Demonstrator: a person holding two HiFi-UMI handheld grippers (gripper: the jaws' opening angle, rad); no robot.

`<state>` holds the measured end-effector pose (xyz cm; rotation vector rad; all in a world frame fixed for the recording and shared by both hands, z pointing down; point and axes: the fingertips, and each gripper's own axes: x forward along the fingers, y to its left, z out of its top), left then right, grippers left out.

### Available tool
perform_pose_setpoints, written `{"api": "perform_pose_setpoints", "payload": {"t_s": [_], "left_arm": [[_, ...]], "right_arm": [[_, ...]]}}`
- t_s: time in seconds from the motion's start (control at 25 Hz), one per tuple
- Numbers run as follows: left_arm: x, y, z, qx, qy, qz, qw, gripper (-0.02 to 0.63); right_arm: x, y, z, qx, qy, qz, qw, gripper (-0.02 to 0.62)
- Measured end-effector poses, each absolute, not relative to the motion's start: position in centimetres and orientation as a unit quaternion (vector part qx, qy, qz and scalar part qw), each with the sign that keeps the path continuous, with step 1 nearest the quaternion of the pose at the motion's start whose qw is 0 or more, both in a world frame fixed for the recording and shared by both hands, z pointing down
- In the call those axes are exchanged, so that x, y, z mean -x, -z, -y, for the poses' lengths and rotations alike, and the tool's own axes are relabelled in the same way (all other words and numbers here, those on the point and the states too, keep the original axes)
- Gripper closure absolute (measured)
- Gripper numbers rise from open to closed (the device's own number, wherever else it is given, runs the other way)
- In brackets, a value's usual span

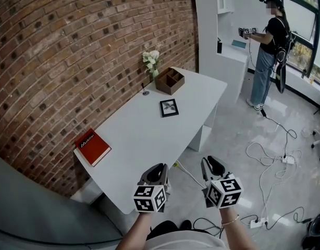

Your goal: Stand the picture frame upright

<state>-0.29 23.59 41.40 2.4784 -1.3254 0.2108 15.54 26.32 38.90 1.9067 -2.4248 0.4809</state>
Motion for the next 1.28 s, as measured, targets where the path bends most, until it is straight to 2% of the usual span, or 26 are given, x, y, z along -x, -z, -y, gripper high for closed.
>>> {"api": "perform_pose_setpoints", "payload": {"t_s": [0.2, 0.56, 0.88, 1.28], "left_arm": [[-0.3, -41.1, -23.3, -0.866, -0.071, 0.470, 0.158, 0.522], [-0.5, -41.6, -20.4, -0.860, -0.068, 0.478, 0.165, 0.489], [-0.9, -42.0, -11.9, -0.854, -0.066, 0.488, 0.167, 0.451], [-1.2, -42.3, 0.7, -0.846, -0.059, 0.496, 0.189, 0.443]], "right_arm": [[-16.4, -38.7, -26.1, -0.607, -0.154, 0.779, 0.009, 0.505], [-16.3, -39.7, -23.9, -0.593, -0.157, 0.790, 0.015, 0.503], [-17.1, -40.7, -16.6, -0.590, -0.163, 0.791, 0.021, 0.503], [-18.1, -41.9, -4.4, -0.585, -0.192, 0.788, 0.028, 0.503]]}}
